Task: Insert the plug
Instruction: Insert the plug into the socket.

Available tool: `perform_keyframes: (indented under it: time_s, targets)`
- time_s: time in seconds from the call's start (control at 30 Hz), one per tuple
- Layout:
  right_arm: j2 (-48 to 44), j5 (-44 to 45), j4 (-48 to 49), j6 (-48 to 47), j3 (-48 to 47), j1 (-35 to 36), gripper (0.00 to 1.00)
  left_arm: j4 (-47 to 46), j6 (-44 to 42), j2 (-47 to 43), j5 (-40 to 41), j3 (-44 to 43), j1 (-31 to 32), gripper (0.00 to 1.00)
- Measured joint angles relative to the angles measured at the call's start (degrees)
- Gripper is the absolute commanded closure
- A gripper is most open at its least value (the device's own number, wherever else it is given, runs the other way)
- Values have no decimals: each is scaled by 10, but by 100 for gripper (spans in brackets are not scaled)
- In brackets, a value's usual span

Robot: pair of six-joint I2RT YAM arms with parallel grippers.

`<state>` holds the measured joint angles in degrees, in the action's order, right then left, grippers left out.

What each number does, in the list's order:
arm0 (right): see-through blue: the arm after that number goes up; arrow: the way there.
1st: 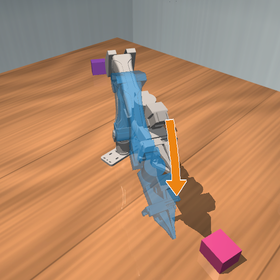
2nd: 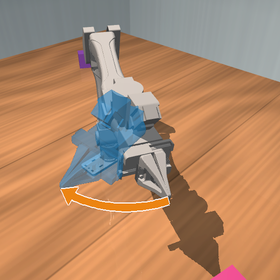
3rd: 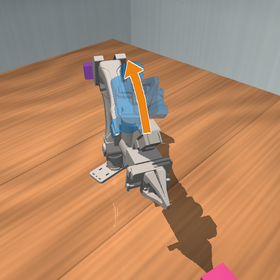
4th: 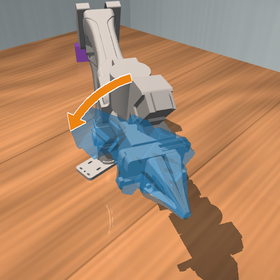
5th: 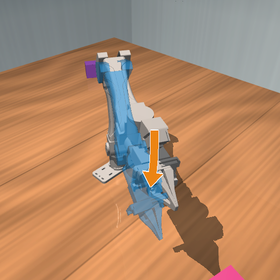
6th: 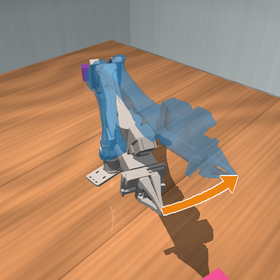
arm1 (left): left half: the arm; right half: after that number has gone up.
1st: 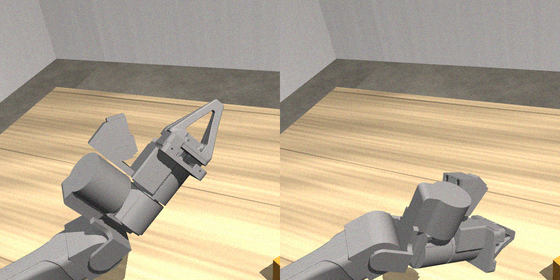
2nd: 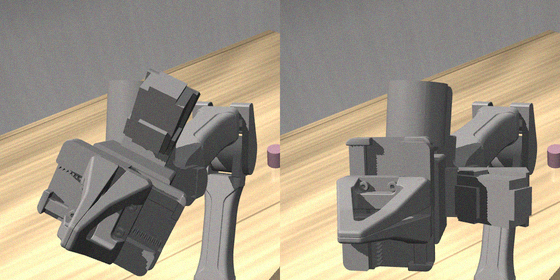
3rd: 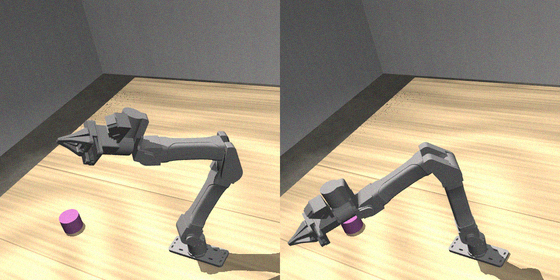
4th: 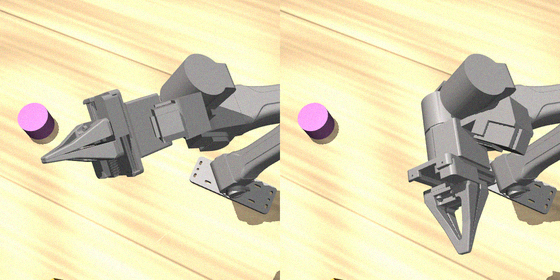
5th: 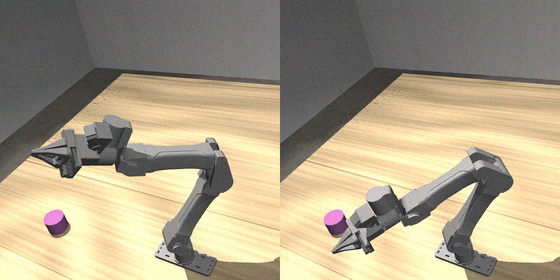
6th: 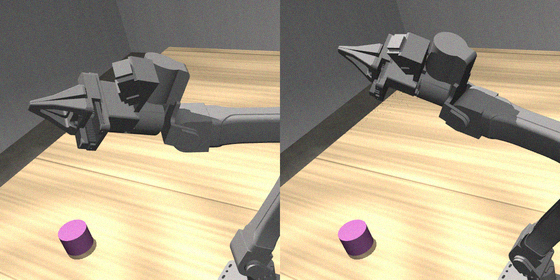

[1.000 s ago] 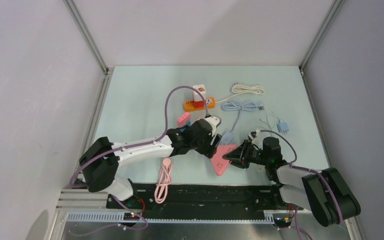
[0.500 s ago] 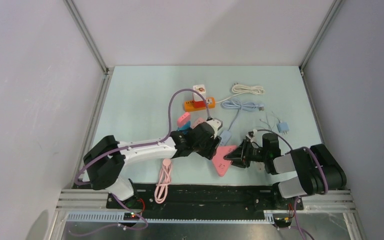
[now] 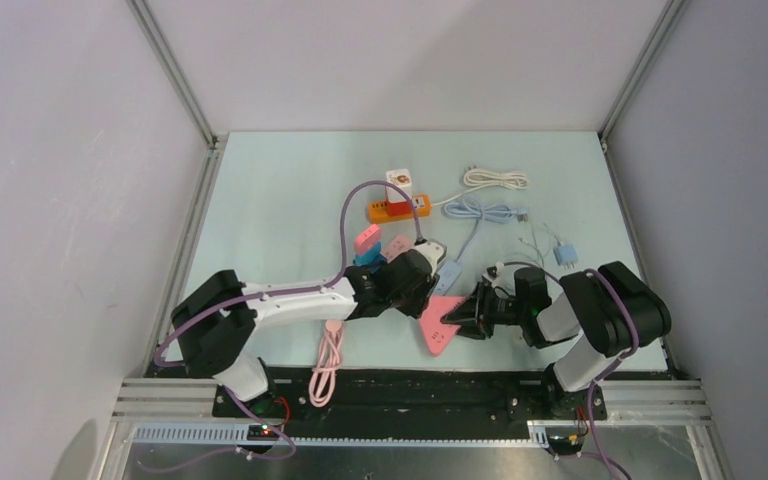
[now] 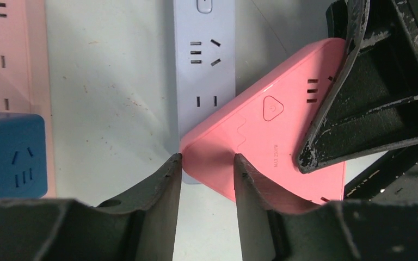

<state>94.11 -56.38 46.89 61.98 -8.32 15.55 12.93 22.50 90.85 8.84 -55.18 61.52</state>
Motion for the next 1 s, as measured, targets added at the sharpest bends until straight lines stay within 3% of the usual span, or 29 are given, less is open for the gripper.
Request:
perform_keyframes:
  time_s: [0.27,0.5,0.63,0.73,0.87,1.0]
  targets:
    - [21,24,-33,21,-48,51,100,0,0,2,35,0,-9,61]
    - [89,-14,-8,19,-93,61,96,-8,0,7,44,-3,-23,61]
    - [101,-12,6,21,-104,67,77,-9,0,8,45,-5,-30,61]
    - [79,1,-13,23,-104,71,52,-9,0,8,45,-5,-31,61]
    - [16,71,-88,24,-105,85,28,-10,0,8,43,-5,-34,60]
    - [-65,189,-172,26,-113,92,17,-2,-4,4,41,-6,-36,59]
